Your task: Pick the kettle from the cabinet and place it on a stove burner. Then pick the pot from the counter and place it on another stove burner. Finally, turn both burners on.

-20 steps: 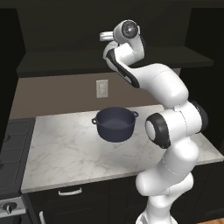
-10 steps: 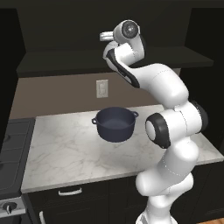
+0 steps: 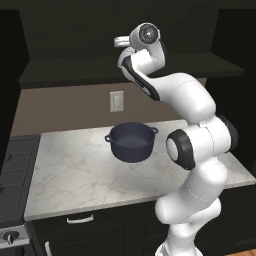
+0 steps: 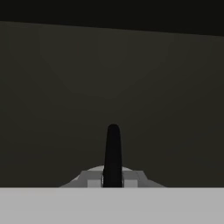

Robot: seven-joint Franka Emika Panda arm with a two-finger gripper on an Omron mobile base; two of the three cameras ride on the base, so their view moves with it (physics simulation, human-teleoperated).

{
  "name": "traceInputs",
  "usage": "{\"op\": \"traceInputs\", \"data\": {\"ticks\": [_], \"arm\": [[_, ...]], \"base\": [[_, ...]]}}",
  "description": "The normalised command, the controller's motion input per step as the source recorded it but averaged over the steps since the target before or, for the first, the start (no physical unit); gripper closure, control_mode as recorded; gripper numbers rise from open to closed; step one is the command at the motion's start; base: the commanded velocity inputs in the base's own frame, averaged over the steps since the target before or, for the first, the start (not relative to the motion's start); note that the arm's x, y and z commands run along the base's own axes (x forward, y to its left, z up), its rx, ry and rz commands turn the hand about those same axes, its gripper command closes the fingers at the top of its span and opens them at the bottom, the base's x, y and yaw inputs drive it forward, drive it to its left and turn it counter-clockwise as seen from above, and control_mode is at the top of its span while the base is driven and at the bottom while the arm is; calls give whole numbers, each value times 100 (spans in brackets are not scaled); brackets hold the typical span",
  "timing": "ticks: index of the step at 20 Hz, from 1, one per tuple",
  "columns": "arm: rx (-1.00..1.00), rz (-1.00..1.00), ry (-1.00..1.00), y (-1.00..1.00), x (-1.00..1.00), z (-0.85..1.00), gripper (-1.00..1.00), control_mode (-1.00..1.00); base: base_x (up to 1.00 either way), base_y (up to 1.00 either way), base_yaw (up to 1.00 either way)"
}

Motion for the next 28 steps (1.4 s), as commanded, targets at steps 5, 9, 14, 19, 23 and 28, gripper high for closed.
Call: {"op": "traceInputs", "data": {"ticks": [5,9,14,19,23,28], "arm": [[0,0,0,0,-20,0,100,-100],[0,0,-2,0,-40,0,100,-100],[0,0,-2,0,-45,0,100,-100],[0,0,-4,0,-47,0,100,-100],[0,0,-5,0,-50,1,100,-100],[0,0,-6,0,-48,2,100,-100]], "base": [[0,0,0],[0,0,0],[0,0,0],[0,0,0],[0,0,0],[0,0,0]]}}
